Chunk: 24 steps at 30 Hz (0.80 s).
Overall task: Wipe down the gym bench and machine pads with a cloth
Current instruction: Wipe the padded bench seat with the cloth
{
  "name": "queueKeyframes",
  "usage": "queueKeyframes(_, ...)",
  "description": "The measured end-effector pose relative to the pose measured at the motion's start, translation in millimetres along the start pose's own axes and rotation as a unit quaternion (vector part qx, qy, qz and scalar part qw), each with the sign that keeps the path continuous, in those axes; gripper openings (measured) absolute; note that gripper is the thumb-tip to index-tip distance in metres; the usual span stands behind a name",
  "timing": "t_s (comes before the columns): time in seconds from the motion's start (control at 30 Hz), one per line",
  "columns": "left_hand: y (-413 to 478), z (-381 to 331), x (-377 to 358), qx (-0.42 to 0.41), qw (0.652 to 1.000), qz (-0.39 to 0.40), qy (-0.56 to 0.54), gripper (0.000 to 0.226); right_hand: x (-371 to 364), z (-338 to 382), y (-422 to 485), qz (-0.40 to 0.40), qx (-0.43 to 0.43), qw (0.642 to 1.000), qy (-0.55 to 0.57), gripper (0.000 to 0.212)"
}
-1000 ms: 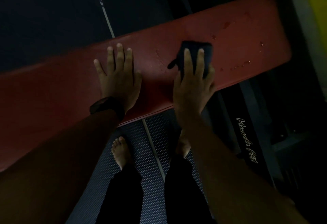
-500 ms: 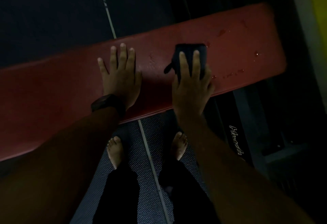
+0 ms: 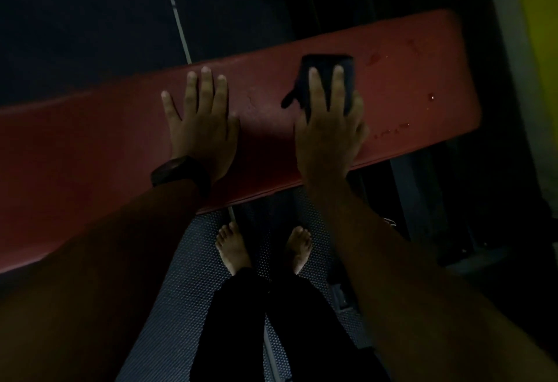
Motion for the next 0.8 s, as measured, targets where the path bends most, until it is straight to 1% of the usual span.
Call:
queueKeyframes(0.03,1,-1,1,-0.001,1.0,0.002,-0.001,0.063,3,0,-15,-0.006,-0.05,0.999,-0.001,0.066)
queueKeyframes(0.07,2,-2,1,-0.004,1.0,0.004,-0.002,0.063,5,6,-33,-0.011,-0.075,0.997,0.009,0.064)
queueKeyframes(0.1,3,-3,3,-0.01,1.0,0.003,-0.002,0.063,6,18,-48,-0.012,-0.079,0.996,0.033,0.062)
queueKeyframes(0.13,4,-5,3,-0.025,1.0,0.005,0.001,0.063,6,32,-60,-0.005,-0.061,0.997,0.055,0.06)
queueKeyframes(0.17,4,-7,3,-0.044,0.999,0.01,0.008,0.064,6,46,-68,0.004,-0.02,0.997,0.068,0.058)
queueKeyframes(0.23,3,-11,1,-0.068,0.997,0.015,0.019,0.065,4,64,-59,0.017,0.112,0.991,0.071,0.055)
queueKeyframes(0.3,5,-10,1,-0.052,0.999,0.01,0.01,0.068,0,68,-24,0.017,0.232,0.972,0.044,0.055)
queueKeyframes(0.33,6,-9,1,-0.042,0.999,0.006,0.004,0.069,-1,66,-6,0.01,0.27,0.963,0.023,0.054)
queueKeyframes(0.37,6,-9,1,-0.04,0.999,0.001,0.0,0.069,-3,60,11,0.005,0.285,0.959,0.001,0.053)
queueKeyframes(0.4,7,-11,0,-0.04,0.999,-0.004,0.0,0.069,-5,50,28,0.0,0.271,0.963,-0.014,0.052)
queueKeyframes(0.43,8,-12,0,-0.042,0.999,-0.006,0.002,0.069,-5,38,41,0.001,0.225,0.974,-0.019,0.054)
queueKeyframes(0.5,9,-14,-1,-0.041,0.999,-0.002,-0.001,0.069,-4,15,44,0.004,0.082,0.997,-0.009,0.057)
queueKeyframes(0.53,10,-14,-1,-0.039,0.999,-0.005,-0.003,0.069,-2,9,34,-0.002,0.014,1.0,-0.005,0.06)
queueKeyframes(0.57,10,-14,0,-0.038,0.999,-0.01,-0.003,0.068,0,9,20,-0.006,-0.03,1.0,0.0,0.063)
queueKeyframes(0.6,12,-15,0,-0.039,0.999,-0.011,-0.002,0.069,2,15,5,-0.003,-0.048,0.999,0.011,0.065)
queueKeyframes(0.63,14,-16,0,-0.04,0.999,-0.008,-0.003,0.069,2,24,-8,0.005,-0.041,0.999,0.027,0.066)
queueKeyframes(0.67,16,-17,1,-0.039,0.999,-0.003,-0.008,0.07,2,34,-17,0.017,-0.012,0.999,0.041,0.065)
queueKeyframes(0.7,17,-18,1,-0.036,0.999,-0.001,-0.012,0.07,2,44,-20,0.027,0.036,0.998,0.052,0.062)
queueKeyframes(0.73,17,-19,1,-0.032,0.999,-0.002,-0.013,0.07,1,51,-15,0.03,0.1,0.993,0.059,0.059)
queueKeyframes(0.8,17,-22,0,-0.022,1.0,-0.008,-0.01,0.069,-5,58,19,0.033,0.235,0.97,0.045,0.056)
Point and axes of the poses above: each hand's wrist, its own y-axis towards the middle knuckle, its own x-axis out of the back of the hand, z = x × y, the point moved 7 cm from there along y, towards the middle knuckle, and after that the axes turned 4 degrees about x, right-handed, at the moved point
